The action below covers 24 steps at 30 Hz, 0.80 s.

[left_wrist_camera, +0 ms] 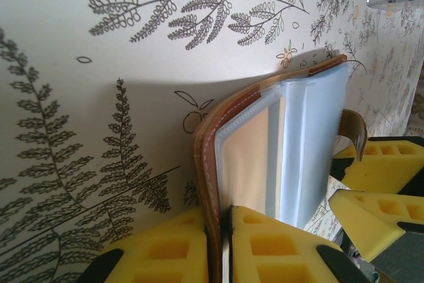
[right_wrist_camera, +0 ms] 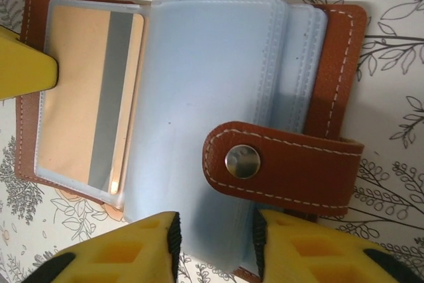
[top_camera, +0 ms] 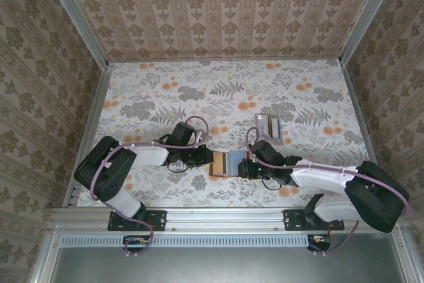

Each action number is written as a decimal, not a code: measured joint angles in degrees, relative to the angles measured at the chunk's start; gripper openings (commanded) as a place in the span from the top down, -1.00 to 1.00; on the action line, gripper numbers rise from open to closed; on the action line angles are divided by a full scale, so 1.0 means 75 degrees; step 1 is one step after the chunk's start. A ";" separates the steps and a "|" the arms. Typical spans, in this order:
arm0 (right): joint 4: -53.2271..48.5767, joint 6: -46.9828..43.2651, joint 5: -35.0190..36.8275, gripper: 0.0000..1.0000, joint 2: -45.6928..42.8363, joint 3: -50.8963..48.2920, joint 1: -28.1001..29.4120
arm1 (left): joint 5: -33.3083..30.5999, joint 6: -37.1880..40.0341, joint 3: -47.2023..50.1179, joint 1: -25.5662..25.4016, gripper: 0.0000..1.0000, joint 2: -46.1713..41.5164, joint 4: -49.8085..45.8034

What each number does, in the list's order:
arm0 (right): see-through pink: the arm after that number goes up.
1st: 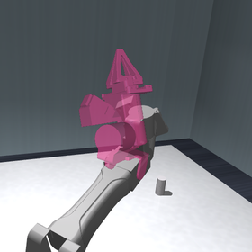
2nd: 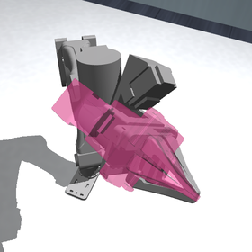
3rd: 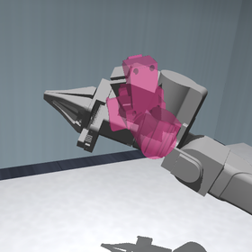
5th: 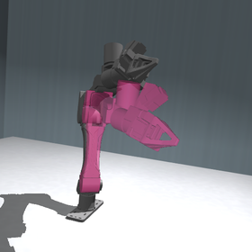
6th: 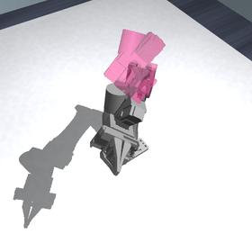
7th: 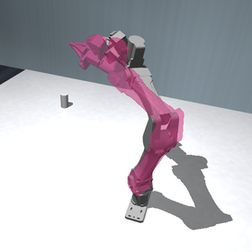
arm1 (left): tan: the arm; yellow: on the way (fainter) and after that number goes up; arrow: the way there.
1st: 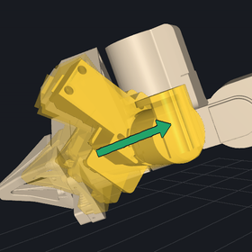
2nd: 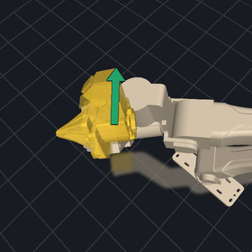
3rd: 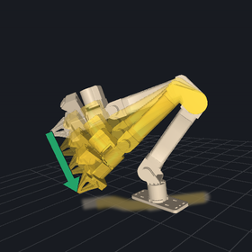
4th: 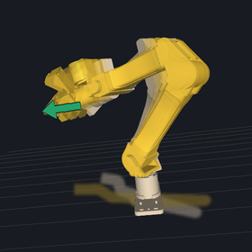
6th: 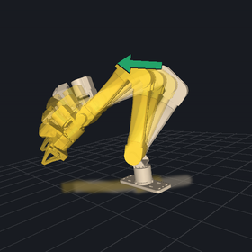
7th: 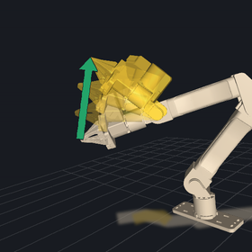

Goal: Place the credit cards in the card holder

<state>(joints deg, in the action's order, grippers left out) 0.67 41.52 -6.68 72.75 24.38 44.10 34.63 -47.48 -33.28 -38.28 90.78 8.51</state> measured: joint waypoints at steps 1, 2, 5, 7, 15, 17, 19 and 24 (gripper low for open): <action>0.0052 -0.0012 -0.0026 0.44 0.0015 0.0003 -0.0003 | 0.0000 0.0000 0.0000 0.0000 0.74 0.0000 0.0000; 0.0064 -0.0006 -0.0035 0.45 0.0015 0.0000 -0.0003 | 0.0000 0.0000 0.0000 -0.0003 0.74 0.0000 0.0000; 0.0015 0.0061 0.0009 0.20 -0.0029 0.0003 -0.0003 | -0.0026 0.0000 0.0000 -0.0032 0.78 0.0000 0.0000; -0.0154 0.0087 0.0134 0.15 -0.0192 0.0012 -0.0003 | -0.0020 0.0000 0.0000 -0.0050 0.79 0.0000 0.0003; -0.0513 0.0099 0.0440 0.32 -0.0898 0.0047 -0.0003 | -0.0023 0.0000 0.0032 -0.0093 0.80 0.0000 0.0023; -0.0446 0.0090 0.0434 0.33 -0.0857 0.0047 -0.0003 | -0.0023 -0.0003 0.0032 -0.0093 0.80 0.0000 0.0032; -0.0332 0.0090 0.0434 0.32 -0.0749 0.0047 -0.0003 | -0.0023 -0.0003 0.0032 -0.0093 0.80 0.0000 0.0032; -0.0026 0.0090 0.0402 0.39 -0.0256 0.0047 -0.0003 | -0.0026 -0.0003 0.0032 -0.0111 0.80 0.0000 0.0032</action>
<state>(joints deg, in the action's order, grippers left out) 0.47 42.19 -3.66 70.83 24.73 44.07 34.44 -47.51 -33.04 -39.11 90.78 8.75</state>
